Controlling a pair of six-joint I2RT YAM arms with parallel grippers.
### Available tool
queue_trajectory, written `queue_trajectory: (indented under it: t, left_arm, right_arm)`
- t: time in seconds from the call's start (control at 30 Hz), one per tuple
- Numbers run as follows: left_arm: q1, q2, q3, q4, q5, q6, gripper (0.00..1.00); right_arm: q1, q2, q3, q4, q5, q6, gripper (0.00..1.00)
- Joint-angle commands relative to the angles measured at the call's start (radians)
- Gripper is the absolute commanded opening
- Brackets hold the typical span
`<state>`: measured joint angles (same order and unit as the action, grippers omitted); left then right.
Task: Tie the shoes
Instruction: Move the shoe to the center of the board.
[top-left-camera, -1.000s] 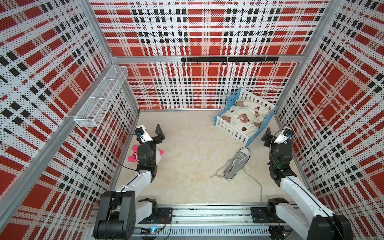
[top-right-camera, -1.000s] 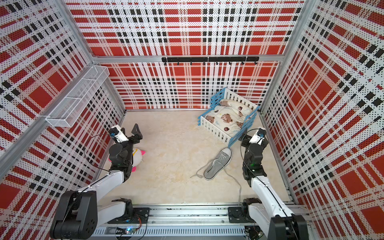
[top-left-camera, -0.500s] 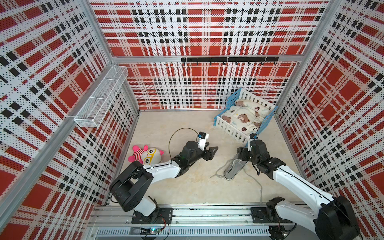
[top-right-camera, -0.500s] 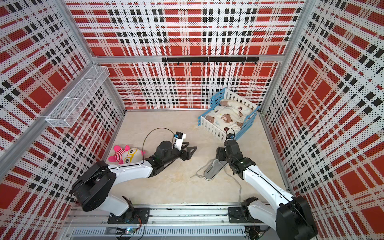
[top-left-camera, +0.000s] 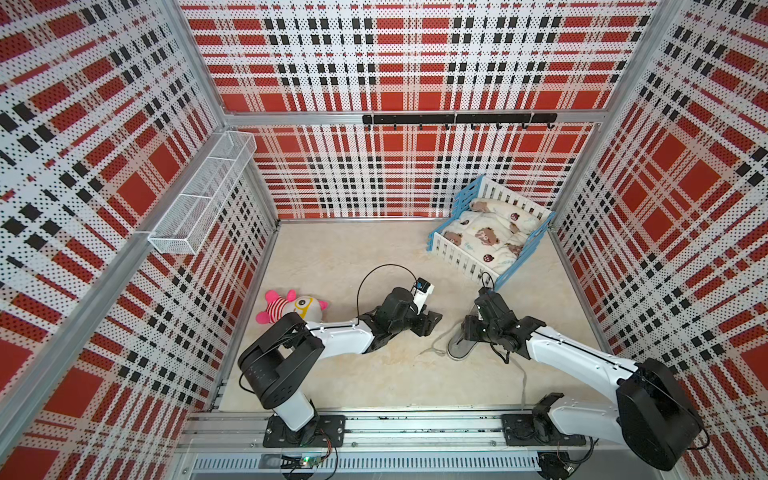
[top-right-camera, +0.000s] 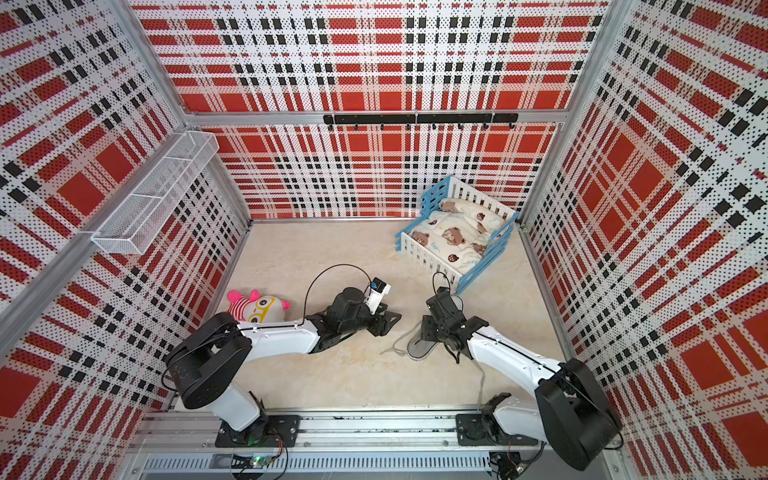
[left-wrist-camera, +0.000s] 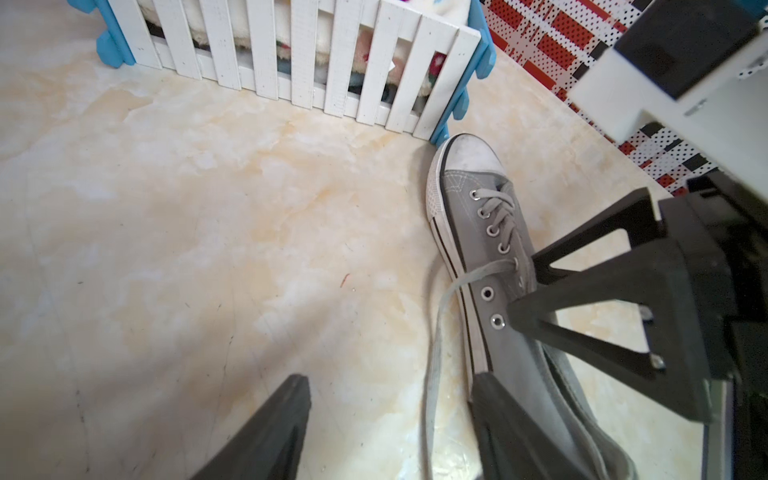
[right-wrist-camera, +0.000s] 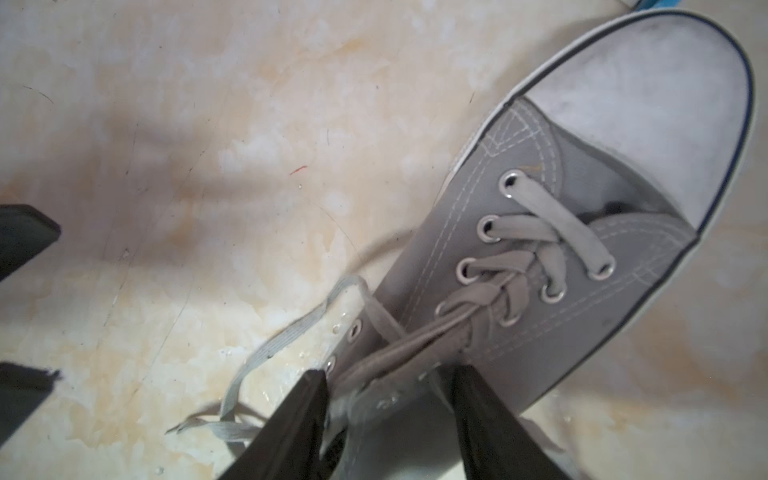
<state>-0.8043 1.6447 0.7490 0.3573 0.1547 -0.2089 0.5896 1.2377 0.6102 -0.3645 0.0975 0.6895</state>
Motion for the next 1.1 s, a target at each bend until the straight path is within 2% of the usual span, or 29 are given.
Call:
queue_trajectory:
  t: [0.0, 0.47, 0.5, 0.63, 0.73, 0.9, 1.07]
  left_arm:
    - [0.001, -0.001, 0.005, -0.019, -0.025, 0.022, 0.67]
    - [0.002, -0.002, 0.003, -0.030, -0.048, 0.008, 0.66]
    - [0.004, -0.003, 0.003, -0.029, -0.048, 0.004, 0.66]
    - [0.027, -0.010, -0.008, -0.022, -0.069, -0.035, 0.65]
    - [0.086, -0.040, -0.046, -0.001, -0.073, -0.102, 0.64]
    - [0.197, -0.116, -0.128, 0.042, -0.101, -0.189, 0.64]
    - [0.263, -0.178, -0.181, 0.045, -0.104, -0.205, 0.64]
  right_arm:
    - [0.021, -0.034, 0.007, -0.091, 0.069, 0.054, 0.59]
    - [0.020, 0.033, -0.053, -0.005, 0.074, 0.103, 0.58]
    - [0.014, 0.044, -0.058, 0.012, 0.060, 0.096, 0.56]
    - [0.009, 0.088, -0.049, 0.080, 0.006, 0.030, 0.36]
    - [0.009, 0.120, -0.021, 0.088, -0.046, -0.040, 0.23]
    - [0.026, 0.150, 0.026, 0.141, -0.132, -0.122, 0.13]
    - [0.081, 0.240, 0.137, 0.156, -0.186, -0.217, 0.04]
